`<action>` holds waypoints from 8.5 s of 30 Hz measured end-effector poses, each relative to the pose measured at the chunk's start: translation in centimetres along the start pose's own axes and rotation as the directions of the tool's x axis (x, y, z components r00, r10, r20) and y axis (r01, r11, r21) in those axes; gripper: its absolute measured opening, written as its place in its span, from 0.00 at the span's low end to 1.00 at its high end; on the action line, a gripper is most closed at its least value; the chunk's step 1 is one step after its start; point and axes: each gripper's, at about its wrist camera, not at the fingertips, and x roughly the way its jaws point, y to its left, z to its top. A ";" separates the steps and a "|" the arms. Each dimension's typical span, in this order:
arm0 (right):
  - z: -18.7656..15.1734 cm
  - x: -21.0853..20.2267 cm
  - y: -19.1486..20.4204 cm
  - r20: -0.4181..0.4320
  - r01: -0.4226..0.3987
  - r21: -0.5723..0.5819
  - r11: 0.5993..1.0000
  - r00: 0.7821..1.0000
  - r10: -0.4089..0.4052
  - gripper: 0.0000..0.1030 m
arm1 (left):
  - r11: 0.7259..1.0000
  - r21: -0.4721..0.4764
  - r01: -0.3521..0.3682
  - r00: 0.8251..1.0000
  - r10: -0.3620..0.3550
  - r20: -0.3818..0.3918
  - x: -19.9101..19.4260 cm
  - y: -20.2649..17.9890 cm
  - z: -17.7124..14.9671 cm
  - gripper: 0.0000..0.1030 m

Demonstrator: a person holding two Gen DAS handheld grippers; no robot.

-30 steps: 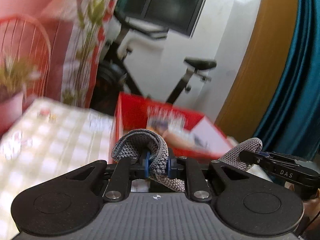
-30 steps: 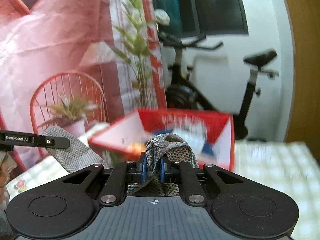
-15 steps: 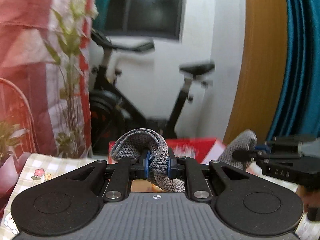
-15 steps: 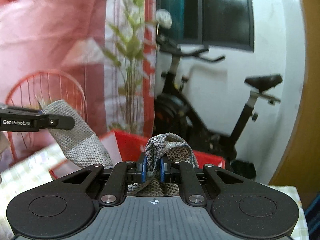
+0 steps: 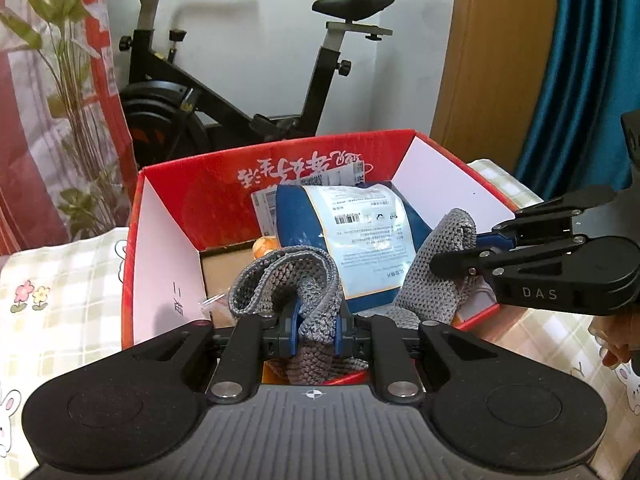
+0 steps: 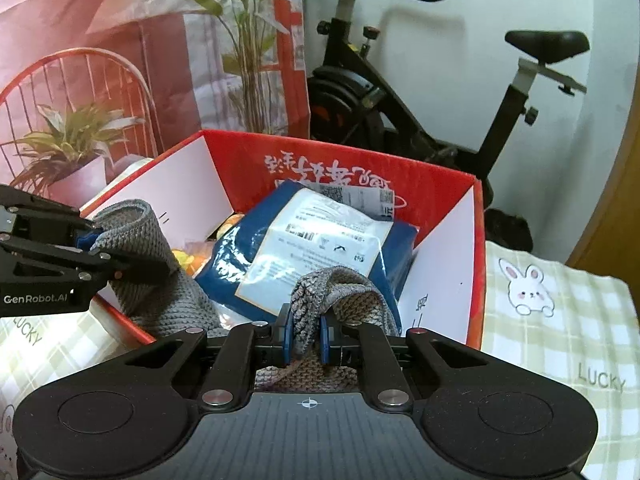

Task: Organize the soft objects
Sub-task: 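Lift the grey knit with both grippers and carry it over the red box, then open both grippers to drop the grey knit into the box, then lower both grippers and close each on a black glove, then lift the black gloves with both grippers and carry them over the box, then open both grippers to drop the black gloves into the box, then move both grippers to the black eye mask and close the left gripper on it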

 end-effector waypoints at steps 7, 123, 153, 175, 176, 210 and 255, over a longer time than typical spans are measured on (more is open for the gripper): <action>0.1 0.0 -0.3 -0.002 0.036 -0.007 0.999 0.999 -0.036 0.23 | 1.000 -0.028 -0.006 1.000 0.006 0.007 0.0 0.2 0.9 0.37; -16.0 -2.3 0.3 0.115 -0.062 0.244 0.968 0.993 0.034 0.32 | 0.961 -0.267 0.074 0.997 -0.081 -0.013 -1.7 -2.4 -12.5 0.19; -5.3 -12.3 2.6 0.362 -0.106 0.032 0.994 0.928 0.087 0.22 | 0.978 -0.175 0.110 0.962 -0.061 0.267 -10.9 -2.2 -4.6 0.12; 2.0 1.0 -0.6 -0.003 0.080 -0.041 0.996 0.997 -0.081 0.22 | 0.968 -0.250 -0.002 0.982 0.049 0.181 -6.1 3.2 0.4 0.20; 2.1 1.3 -0.6 -0.019 0.097 -0.056 0.994 0.995 -0.098 0.22 | 0.968 -0.251 -0.003 0.983 0.049 0.178 -5.9 3.4 0.3 0.20; -5.2 -10.4 3.0 0.099 -0.014 0.038 0.999 0.995 0.010 0.55 | 0.962 -0.273 -0.003 0.998 0.019 0.055 -13.0 -0.6 -8.7 0.75; -18.4 -9.2 7.2 0.002 0.011 0.063 0.998 1.000 -0.011 0.55 | 0.904 -0.414 0.106 0.991 -0.128 -0.025 -11.1 -2.0 -17.4 0.40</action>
